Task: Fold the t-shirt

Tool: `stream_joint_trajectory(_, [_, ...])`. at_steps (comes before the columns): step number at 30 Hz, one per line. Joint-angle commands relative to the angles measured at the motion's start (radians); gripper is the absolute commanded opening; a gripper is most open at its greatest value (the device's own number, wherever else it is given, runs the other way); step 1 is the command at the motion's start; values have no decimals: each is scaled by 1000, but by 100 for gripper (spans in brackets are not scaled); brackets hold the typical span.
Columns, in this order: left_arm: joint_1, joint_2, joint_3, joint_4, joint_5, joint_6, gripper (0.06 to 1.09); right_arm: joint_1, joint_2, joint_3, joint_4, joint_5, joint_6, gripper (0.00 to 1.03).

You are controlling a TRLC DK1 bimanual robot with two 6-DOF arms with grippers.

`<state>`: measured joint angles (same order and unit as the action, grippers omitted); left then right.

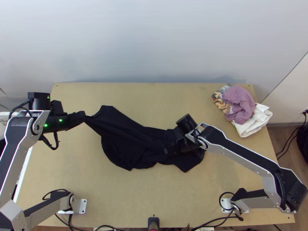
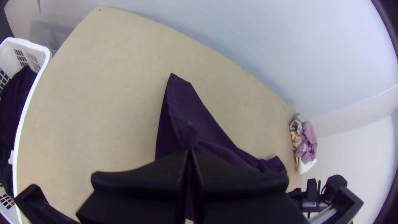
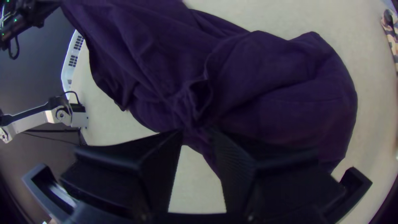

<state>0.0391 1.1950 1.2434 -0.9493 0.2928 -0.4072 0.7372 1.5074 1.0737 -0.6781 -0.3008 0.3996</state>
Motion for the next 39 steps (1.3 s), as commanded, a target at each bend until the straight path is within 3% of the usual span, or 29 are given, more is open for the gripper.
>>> stream_joint_trajectory(1, [13,-20,-18,-5,8,-2,10,-99,-24,48,-28,5,4,83])
stream_joint_trajectory(3, [10,-20,-27,-5,8,-4,10,-140,-18,84,-43,5,2,97])
stream_joint_trajectory(11, [-8,-18,-44,-5,8,-19,10,-220,91,204,-44,5,-27,98])
stream_joint_trajectory(23, [-19,-26,-68,-3,8,-39,10,-36,143,207,-69,5,1,98])
stream_joint_trajectory(32, [-42,-26,-64,6,8,-56,10,-12,162,149,-71,14,1,92])
stream_joint_trajectory(35, [-51,-25,-62,12,8,-62,10,-7,174,152,-58,58,-1,77])
stream_joint_trajectory(39, [-62,-26,-59,12,6,-70,10,-12,180,164,-18,95,-4,34])
